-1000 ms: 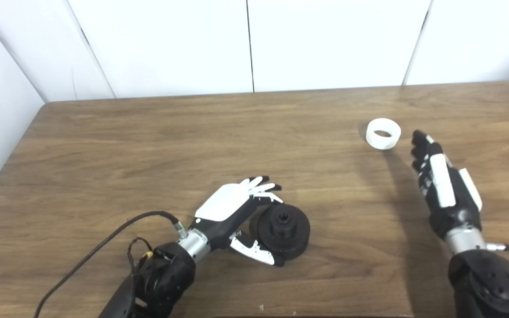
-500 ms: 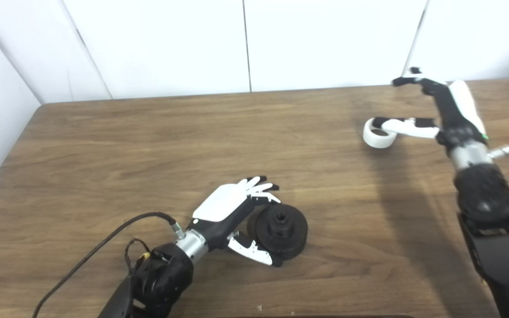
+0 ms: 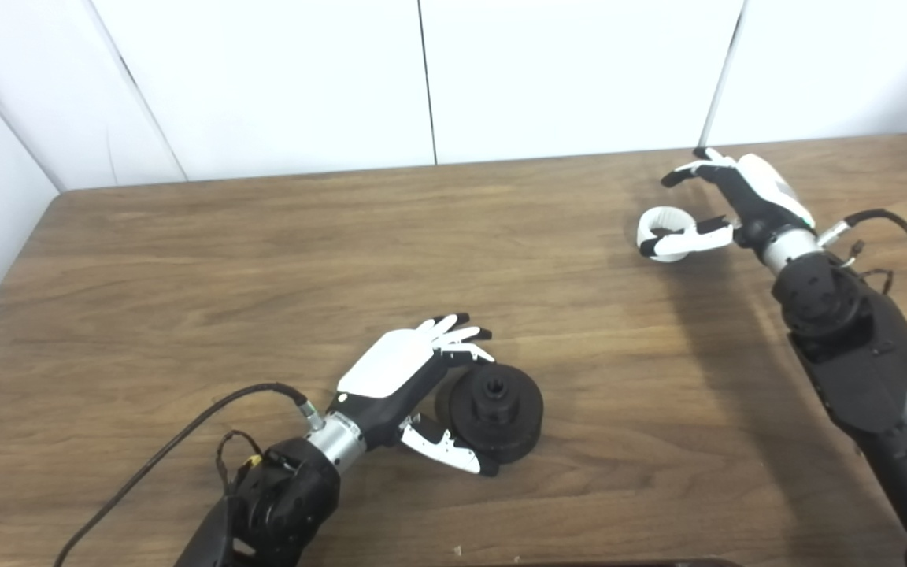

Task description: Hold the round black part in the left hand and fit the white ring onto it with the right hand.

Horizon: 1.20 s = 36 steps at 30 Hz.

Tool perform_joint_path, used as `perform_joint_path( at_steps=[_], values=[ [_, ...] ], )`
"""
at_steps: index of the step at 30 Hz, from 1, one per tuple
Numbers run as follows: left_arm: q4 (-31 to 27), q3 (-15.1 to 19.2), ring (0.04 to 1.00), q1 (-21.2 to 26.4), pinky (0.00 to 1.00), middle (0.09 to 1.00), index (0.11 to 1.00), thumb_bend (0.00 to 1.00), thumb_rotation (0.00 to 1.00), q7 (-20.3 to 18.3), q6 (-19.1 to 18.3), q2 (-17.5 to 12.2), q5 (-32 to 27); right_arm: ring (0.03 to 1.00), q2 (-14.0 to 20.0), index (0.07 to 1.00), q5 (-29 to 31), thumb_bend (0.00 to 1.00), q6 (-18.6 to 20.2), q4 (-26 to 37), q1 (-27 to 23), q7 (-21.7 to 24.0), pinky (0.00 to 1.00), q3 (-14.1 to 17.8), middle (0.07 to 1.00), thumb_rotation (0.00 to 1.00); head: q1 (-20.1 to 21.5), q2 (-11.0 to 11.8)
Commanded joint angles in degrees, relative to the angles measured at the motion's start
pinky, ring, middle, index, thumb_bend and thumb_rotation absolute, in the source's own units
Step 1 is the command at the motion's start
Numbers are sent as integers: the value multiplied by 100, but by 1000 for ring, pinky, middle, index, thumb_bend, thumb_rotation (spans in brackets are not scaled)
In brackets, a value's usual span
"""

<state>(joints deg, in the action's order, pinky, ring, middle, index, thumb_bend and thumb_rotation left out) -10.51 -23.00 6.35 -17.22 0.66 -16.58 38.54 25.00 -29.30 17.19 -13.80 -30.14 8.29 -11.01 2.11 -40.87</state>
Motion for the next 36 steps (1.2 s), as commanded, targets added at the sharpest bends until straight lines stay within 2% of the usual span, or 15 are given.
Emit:
perform_joint_path(
  at_steps=[1,7,22,36],
  values=[
    [46,36,1000,117,1000,924,660,901,396,30,36,-63,103,1000,192,757,-105,1000,-56,37,-423,26,1000,-4,984,361,3,7],
    [89,48,1000,118,1000,923,656,904,391,68,70,-38,89,1000,270,760,-145,1000,-17,-199,-533,179,1000,-40,989,378,20,40],
    [128,63,999,112,1000,920,648,904,387,135,110,-17,78,1000,288,752,-115,993,-120,-599,-584,196,1000,-41,985,367,-5,57],
    [115,60,999,185,1000,920,648,908,396,144,89,18,130,1000,260,728,-169,979,-169,-687,-506,166,1000,-165,980,365,-46,31]
  ],
)
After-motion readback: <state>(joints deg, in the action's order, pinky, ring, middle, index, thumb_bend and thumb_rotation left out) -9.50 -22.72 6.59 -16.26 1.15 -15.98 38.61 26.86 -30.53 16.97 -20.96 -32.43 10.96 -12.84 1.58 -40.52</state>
